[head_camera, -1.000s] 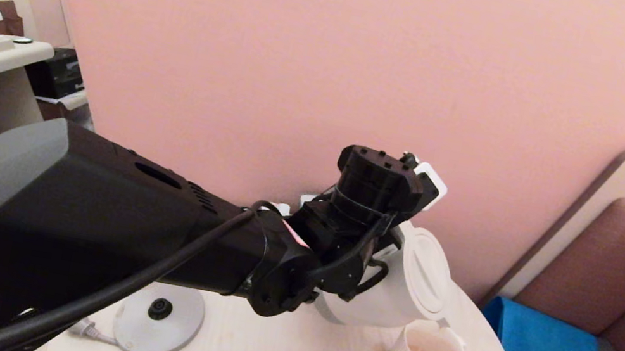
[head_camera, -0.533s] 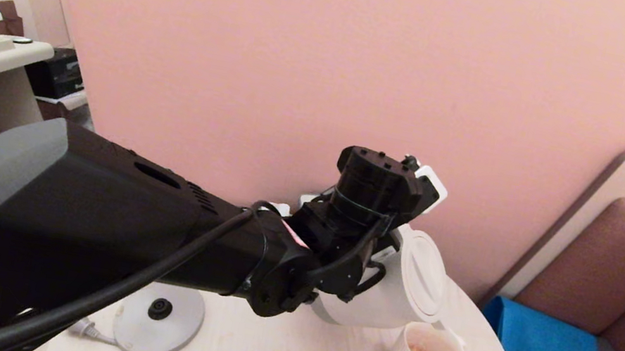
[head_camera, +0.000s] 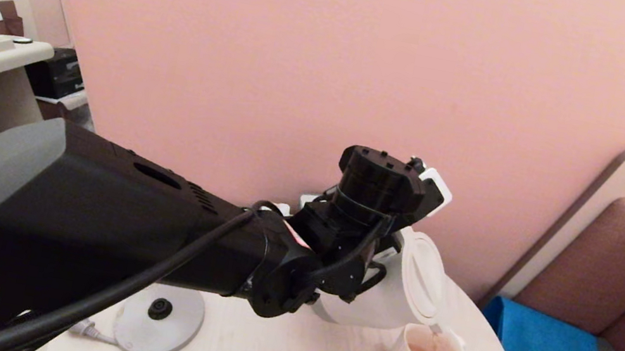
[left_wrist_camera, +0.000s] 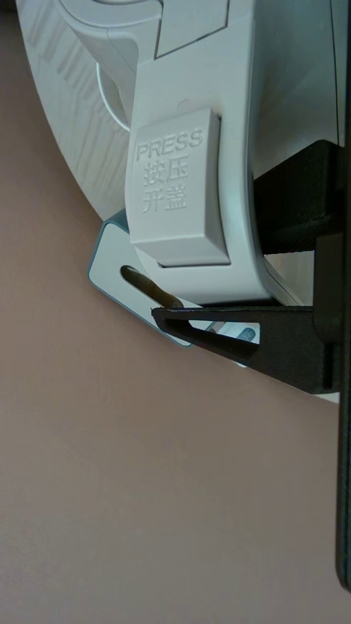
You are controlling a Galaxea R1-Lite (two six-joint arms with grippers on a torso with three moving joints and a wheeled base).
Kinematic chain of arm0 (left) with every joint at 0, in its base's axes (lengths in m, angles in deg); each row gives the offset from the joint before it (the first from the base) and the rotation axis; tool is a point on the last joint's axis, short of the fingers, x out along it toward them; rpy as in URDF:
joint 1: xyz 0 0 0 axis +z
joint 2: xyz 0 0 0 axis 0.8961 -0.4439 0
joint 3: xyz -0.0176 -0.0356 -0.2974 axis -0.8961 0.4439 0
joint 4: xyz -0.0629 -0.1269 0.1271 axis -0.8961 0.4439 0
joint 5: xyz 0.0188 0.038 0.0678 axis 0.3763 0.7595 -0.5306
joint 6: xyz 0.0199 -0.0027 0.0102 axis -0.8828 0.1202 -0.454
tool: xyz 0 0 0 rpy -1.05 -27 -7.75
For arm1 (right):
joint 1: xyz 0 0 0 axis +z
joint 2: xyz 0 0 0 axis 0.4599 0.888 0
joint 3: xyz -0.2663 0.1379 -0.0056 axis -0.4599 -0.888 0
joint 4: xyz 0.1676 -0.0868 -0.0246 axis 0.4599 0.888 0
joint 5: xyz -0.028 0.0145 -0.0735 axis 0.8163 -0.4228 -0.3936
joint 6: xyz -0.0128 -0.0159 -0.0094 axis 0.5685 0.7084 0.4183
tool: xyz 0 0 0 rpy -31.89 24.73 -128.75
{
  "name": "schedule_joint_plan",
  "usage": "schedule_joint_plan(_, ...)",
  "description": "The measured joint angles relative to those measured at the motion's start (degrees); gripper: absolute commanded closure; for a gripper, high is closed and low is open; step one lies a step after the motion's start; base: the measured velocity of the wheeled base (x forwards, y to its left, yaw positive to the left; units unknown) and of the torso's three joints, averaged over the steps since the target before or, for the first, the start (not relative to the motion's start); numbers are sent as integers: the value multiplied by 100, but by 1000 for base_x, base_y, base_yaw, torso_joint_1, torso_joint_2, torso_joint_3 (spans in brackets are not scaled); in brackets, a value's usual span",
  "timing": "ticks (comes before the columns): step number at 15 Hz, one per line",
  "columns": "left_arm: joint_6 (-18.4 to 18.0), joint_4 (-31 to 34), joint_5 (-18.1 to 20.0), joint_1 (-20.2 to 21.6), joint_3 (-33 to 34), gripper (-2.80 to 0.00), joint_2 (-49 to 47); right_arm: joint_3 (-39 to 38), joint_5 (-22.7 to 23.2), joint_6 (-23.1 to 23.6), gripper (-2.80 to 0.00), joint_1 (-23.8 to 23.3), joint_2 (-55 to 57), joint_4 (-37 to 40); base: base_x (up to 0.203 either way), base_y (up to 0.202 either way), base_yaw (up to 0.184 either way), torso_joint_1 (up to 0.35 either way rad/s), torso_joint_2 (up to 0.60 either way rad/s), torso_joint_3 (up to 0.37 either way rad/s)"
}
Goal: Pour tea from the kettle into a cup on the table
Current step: Pour water into the cup
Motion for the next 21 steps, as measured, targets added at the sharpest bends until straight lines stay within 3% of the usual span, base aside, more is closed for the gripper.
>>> schedule_joint_plan(8,-268,0,4,-23,-15,0,-16,0,0,0,0,-1,0,2,0,0,0,0,0,0)
schedule_joint_plan(21,-368,0,0,-23,-95,0,-90,0,0,-2,0,-1,0,2,0,0,0,0,0,0)
